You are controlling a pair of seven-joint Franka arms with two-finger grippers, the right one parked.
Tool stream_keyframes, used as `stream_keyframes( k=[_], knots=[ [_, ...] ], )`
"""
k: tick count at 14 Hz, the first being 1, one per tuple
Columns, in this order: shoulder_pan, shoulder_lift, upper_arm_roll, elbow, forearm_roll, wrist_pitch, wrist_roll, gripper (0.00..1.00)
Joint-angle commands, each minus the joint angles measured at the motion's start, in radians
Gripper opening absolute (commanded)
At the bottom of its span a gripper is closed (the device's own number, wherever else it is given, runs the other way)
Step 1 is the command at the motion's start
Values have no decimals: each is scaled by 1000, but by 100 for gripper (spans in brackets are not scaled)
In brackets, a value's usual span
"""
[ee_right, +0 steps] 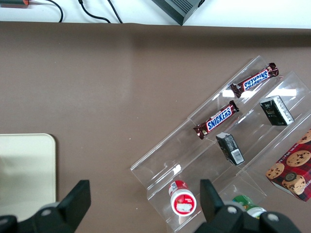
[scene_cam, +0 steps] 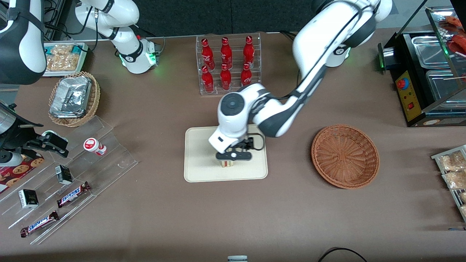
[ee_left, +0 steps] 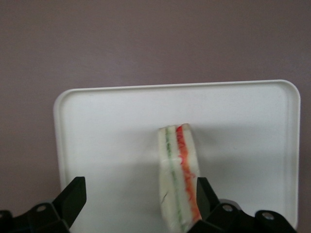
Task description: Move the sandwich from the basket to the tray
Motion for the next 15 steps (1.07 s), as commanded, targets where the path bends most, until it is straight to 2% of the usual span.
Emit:
stream_keyframes(
  k=[1,4,7,10,13,15],
  knots=[
    [135,-203,-2,-208,-84,-22,115,100],
    [253,-376,-7,-423,-119,14,210,99],
    [431,-542,-5,-618,-251,57,442,99],
    [594,-675,-4,-740,-309,41,676,99],
    [723,-804,1,-790,-335,-56,837,99],
    [761,-849,10,-727,-348,-173,862,99]
  ],
)
